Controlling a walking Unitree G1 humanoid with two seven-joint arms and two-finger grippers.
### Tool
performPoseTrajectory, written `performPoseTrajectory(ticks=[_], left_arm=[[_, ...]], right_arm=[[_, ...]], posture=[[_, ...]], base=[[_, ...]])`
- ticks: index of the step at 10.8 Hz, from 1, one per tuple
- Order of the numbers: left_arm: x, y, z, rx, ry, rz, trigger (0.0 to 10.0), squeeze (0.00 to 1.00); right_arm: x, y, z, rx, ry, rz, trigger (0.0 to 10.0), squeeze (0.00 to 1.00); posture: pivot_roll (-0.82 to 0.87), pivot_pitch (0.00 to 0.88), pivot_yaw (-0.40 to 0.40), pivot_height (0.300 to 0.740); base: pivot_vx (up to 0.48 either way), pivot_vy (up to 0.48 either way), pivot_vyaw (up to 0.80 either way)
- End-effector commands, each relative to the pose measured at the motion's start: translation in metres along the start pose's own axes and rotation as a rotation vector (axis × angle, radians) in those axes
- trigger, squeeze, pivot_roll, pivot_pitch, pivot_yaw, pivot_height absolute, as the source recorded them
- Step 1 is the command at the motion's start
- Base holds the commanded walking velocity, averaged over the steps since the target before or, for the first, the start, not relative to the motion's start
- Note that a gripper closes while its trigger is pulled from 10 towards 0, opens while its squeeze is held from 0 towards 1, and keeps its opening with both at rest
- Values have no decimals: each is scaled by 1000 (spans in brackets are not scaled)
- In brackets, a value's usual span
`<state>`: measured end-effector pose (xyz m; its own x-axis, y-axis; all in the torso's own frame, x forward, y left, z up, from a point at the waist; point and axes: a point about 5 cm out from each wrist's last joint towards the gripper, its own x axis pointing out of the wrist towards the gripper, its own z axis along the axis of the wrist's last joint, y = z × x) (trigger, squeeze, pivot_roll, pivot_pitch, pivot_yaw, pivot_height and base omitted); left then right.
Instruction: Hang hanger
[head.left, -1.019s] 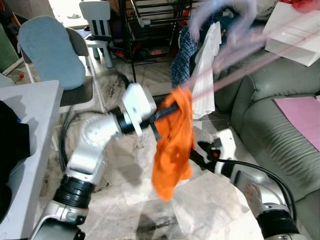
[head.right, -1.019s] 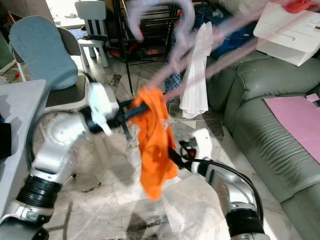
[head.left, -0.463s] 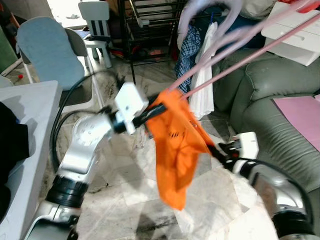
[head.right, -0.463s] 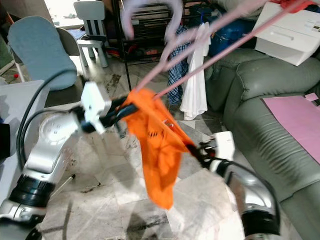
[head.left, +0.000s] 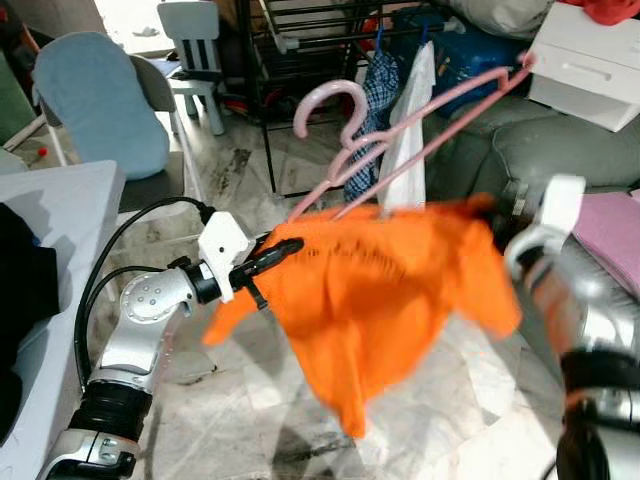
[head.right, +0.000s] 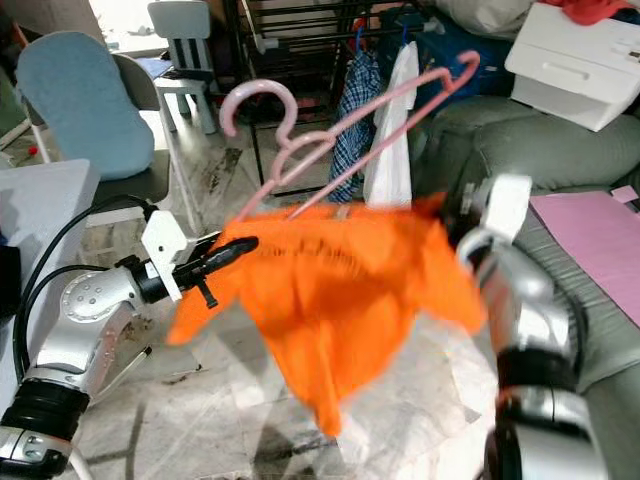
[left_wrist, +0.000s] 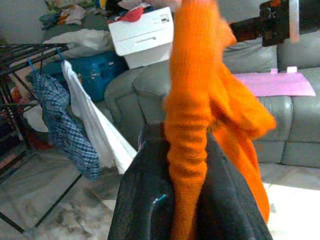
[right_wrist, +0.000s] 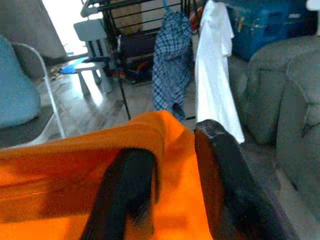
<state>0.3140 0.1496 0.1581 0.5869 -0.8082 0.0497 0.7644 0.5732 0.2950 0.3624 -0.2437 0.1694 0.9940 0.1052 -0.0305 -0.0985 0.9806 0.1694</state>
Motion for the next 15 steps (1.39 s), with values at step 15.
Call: performPoseTrajectory(ticks=[15], left_arm=[[-70, -26, -42, -309, 286, -323, 0, 0]], right_arm=[[7, -21, 16, -76, -37, -143, 0, 0]], posture=[[-127, 53, -15, 740]], base=[[0, 0, 0]])
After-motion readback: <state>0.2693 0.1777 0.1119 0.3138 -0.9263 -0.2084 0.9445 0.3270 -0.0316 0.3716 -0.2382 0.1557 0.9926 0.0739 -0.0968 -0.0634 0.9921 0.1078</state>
